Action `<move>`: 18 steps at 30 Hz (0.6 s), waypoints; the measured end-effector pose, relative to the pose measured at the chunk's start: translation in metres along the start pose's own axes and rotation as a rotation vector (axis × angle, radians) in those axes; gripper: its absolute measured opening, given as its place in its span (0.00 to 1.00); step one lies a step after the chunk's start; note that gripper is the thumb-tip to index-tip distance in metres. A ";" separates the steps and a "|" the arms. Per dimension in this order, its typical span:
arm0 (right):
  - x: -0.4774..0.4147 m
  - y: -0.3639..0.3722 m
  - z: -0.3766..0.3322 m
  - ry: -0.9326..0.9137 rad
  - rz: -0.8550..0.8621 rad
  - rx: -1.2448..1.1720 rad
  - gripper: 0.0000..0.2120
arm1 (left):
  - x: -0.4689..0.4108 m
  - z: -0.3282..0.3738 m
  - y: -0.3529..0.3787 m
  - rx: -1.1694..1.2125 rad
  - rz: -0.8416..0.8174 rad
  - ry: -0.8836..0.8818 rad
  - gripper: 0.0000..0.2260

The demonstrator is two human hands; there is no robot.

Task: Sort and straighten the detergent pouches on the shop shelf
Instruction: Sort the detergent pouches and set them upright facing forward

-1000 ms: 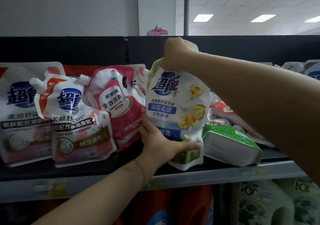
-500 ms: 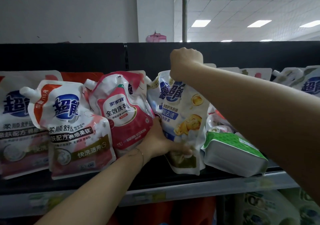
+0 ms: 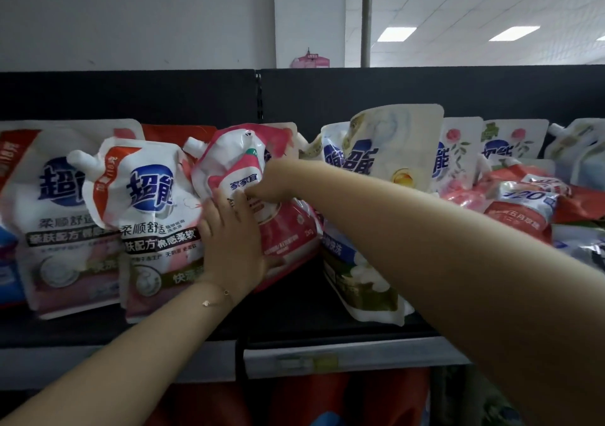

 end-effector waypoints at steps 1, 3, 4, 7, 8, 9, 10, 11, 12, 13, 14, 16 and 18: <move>-0.005 0.008 -0.006 -0.008 -0.040 0.043 0.23 | -0.002 -0.001 0.002 -0.027 -0.002 -0.007 0.59; -0.016 0.018 -0.012 -0.021 -0.078 0.128 0.21 | -0.005 0.006 0.002 -0.118 0.030 0.033 0.61; -0.020 0.020 -0.010 0.005 -0.078 0.131 0.22 | -0.007 0.009 0.006 -0.138 0.009 0.066 0.61; -0.018 0.017 -0.004 0.026 -0.026 0.114 0.19 | -0.010 0.016 0.013 -0.122 -0.036 0.174 0.59; -0.017 0.018 -0.001 0.034 -0.028 0.099 0.17 | -0.008 0.018 0.012 -0.130 -0.014 0.212 0.59; -0.012 0.018 -0.001 0.033 -0.025 0.087 0.16 | -0.007 0.019 0.016 -0.142 -0.010 0.235 0.60; -0.007 0.019 0.000 0.030 -0.016 0.047 0.16 | -0.005 0.020 0.020 -0.136 -0.028 0.269 0.60; -0.006 0.021 0.001 0.026 -0.028 0.050 0.16 | -0.003 0.022 0.020 -0.139 -0.033 0.304 0.60; -0.003 0.023 0.002 0.025 -0.025 0.043 0.16 | 0.000 0.022 0.021 -0.159 -0.064 0.332 0.60; 0.002 0.025 0.003 0.028 -0.034 0.049 0.15 | 0.003 0.022 0.020 -0.159 -0.081 0.364 0.60; 0.006 0.028 0.004 0.032 -0.039 0.038 0.15 | 0.006 0.023 0.016 -0.126 -0.066 0.416 0.59; 0.008 0.033 0.006 0.058 -0.051 0.069 0.14 | 0.010 0.013 0.003 0.084 -0.100 0.469 0.53; 0.007 0.035 0.013 0.094 -0.038 0.012 0.14 | 0.016 -0.007 -0.025 0.249 0.005 0.469 0.38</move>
Point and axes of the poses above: each hand's wrist, its own x-axis away from the middle knuckle, its own y-axis out of the palm, z = x × y, the point moved 9 cm from there along -x, towards the middle knuckle, and after that the axes turned 10 degrees about -z, right-handed, at the moved point
